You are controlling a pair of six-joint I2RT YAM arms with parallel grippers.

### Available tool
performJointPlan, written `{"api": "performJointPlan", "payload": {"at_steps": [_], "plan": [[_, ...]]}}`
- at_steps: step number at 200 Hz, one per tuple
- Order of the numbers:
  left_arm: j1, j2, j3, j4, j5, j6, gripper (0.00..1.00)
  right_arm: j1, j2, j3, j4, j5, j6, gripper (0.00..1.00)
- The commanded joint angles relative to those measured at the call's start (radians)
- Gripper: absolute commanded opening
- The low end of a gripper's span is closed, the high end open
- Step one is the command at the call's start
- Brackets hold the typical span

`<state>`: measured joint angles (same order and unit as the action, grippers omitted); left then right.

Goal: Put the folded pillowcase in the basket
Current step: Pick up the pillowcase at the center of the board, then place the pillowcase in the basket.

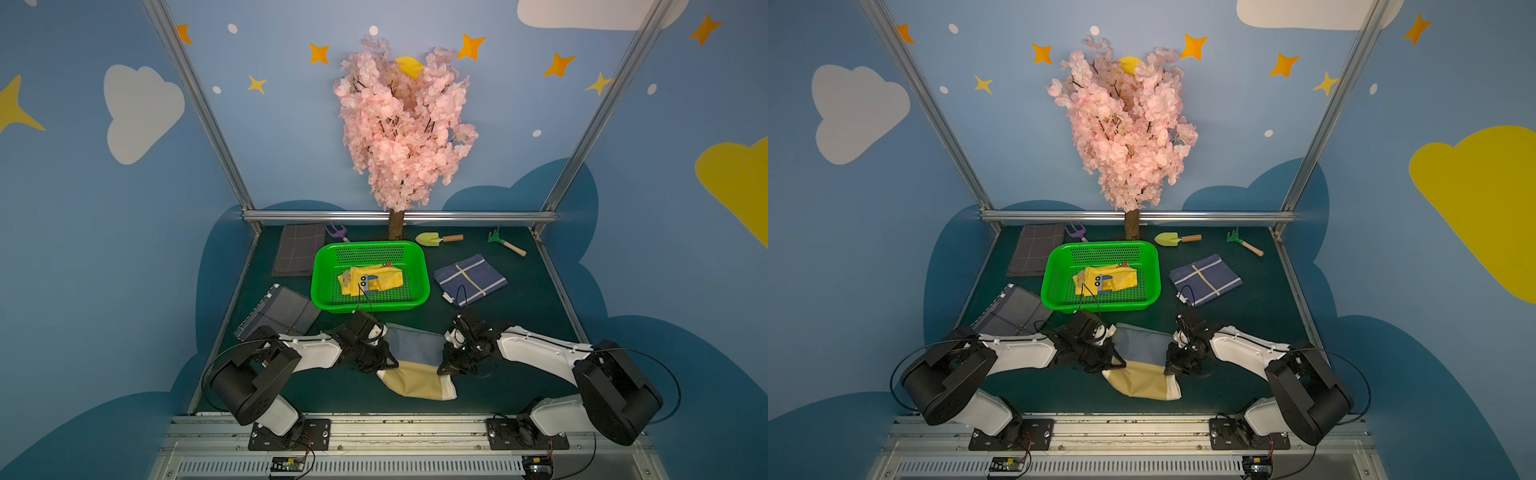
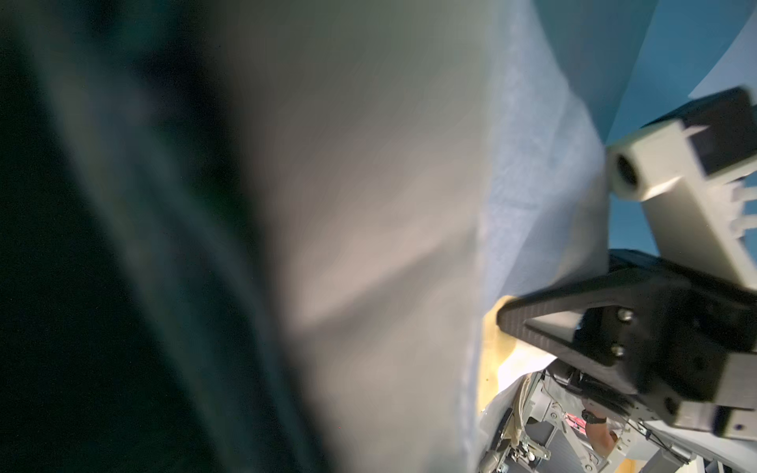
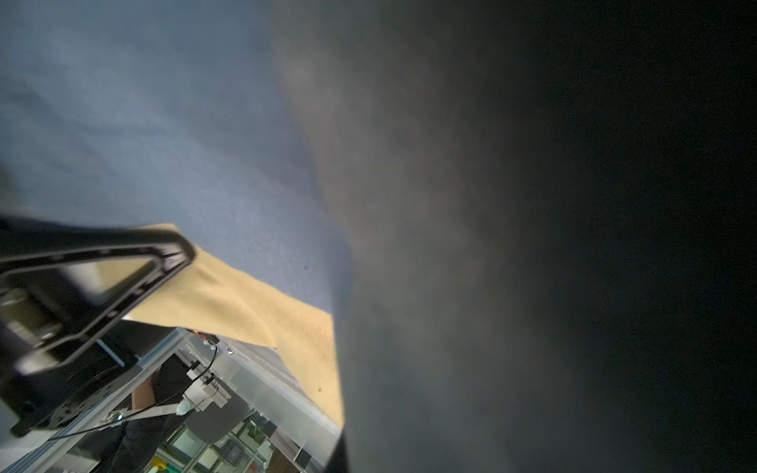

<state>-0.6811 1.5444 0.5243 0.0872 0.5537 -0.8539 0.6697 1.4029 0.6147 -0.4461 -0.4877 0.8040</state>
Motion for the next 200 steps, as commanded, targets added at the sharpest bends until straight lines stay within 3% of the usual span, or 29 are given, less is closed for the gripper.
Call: {"api": "performJointPlan", "payload": {"at_steps": [1,31,67,94,131,156,200], "plan": [[-0.003,-0.016,-0.017,-0.137,-0.032,0.037,0.03,-0.003,-0.015,0.009,-0.029,0.005,-0.01,0.0],[-0.032,-0.093,0.031,-0.26,-0.128,0.084,0.03,0.02,-0.038,0.045,-0.074,0.044,-0.027,0.0],[-0.091,-0.293,0.138,-0.433,-0.279,0.115,0.03,0.084,-0.111,0.178,-0.225,0.156,-0.066,0.0],[-0.092,-0.419,0.203,-0.506,-0.314,0.126,0.03,0.113,-0.152,0.284,-0.309,0.207,-0.084,0.0],[-0.086,-0.522,0.265,-0.554,-0.449,0.172,0.03,0.127,-0.177,0.429,-0.339,0.279,-0.112,0.0],[0.002,-0.493,0.305,-0.516,-0.411,0.218,0.03,0.121,-0.128,0.513,-0.258,0.317,-0.17,0.0],[0.172,-0.342,0.461,-0.485,-0.377,0.348,0.03,0.067,0.103,0.748,-0.249,0.32,-0.241,0.0]]}}
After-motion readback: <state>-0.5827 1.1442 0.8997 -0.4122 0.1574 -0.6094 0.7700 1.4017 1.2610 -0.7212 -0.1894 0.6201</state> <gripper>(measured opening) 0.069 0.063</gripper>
